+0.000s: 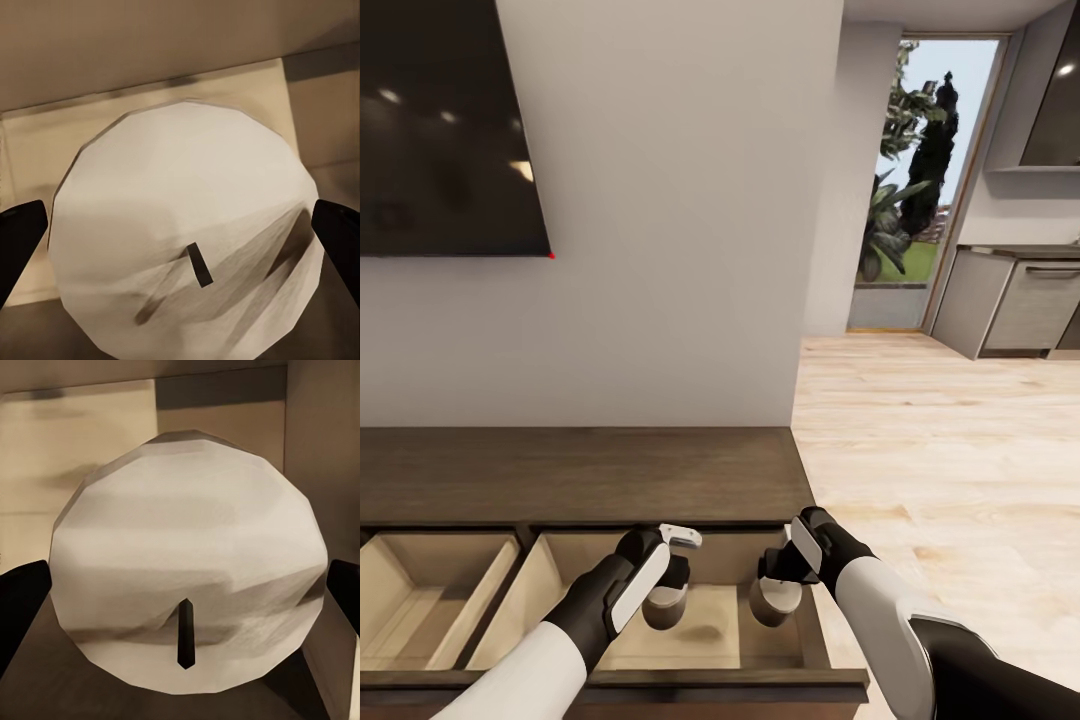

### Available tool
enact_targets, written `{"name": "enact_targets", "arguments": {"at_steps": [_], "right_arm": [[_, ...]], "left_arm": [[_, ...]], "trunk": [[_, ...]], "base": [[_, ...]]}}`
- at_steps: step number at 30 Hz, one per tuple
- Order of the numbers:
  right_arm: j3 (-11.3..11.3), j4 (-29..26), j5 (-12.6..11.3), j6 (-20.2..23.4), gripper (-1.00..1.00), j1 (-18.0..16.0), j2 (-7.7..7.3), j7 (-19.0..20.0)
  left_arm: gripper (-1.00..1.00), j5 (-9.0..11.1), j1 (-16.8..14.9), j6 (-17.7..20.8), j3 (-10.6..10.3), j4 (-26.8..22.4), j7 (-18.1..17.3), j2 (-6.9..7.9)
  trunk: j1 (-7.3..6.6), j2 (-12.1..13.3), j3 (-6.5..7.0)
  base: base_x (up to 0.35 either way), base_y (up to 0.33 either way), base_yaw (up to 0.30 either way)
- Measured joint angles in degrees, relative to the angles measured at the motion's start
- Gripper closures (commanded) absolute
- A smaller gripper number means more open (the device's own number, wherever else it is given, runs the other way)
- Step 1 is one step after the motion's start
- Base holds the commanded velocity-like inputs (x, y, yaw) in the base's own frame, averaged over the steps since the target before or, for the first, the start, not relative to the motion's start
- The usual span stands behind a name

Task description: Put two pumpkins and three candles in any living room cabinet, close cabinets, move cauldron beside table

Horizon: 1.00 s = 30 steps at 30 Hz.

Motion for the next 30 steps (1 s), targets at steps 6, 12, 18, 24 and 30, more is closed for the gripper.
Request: {"name": "enact_targets", "arguments": {"at_steps": [6,12,18,24,30], "right_arm": [[0.0,0.0,0.0,0.0,1.00,0.0,0.00,0.0],[0.0,0.0,-0.1,0.0,1.00,0.0,0.00,0.1],[0.0,0.0,-0.1,0.0,1.00,0.0,0.00,0.1],[0.0,0.0,0.0,0.0,1.00,0.0,0.00,0.1],[0.0,0.0,0.0,0.0,1.00,0.0,0.00,0.1]], "left_arm": [[1.00,0.0,0.0,0.0,0.0,-0.1,0.0,0.00],[1.00,0.0,0.0,-0.1,0.0,-0.2,0.1,0.01],[1.00,0.0,0.0,-0.1,0.0,-0.2,0.1,0.05],[1.00,0.0,0.0,0.0,0.0,0.1,0.1,0.01],[1.00,0.0,0.0,-0.8,0.0,0.3,0.1,0.05]], "trunk": [[0.01,0.0,0.00],[0.01,0.0,0.00],[0.01,0.0,0.00],[0.88,-1.6,-0.72],[2.20,-4.0,-1.79]], "base": [[0.011,0.000,0.000],[0.000,0.000,0.000],[0.000,0.000,0.000],[0.000,0.000,0.000],[0.000,0.000,0.000]]}}
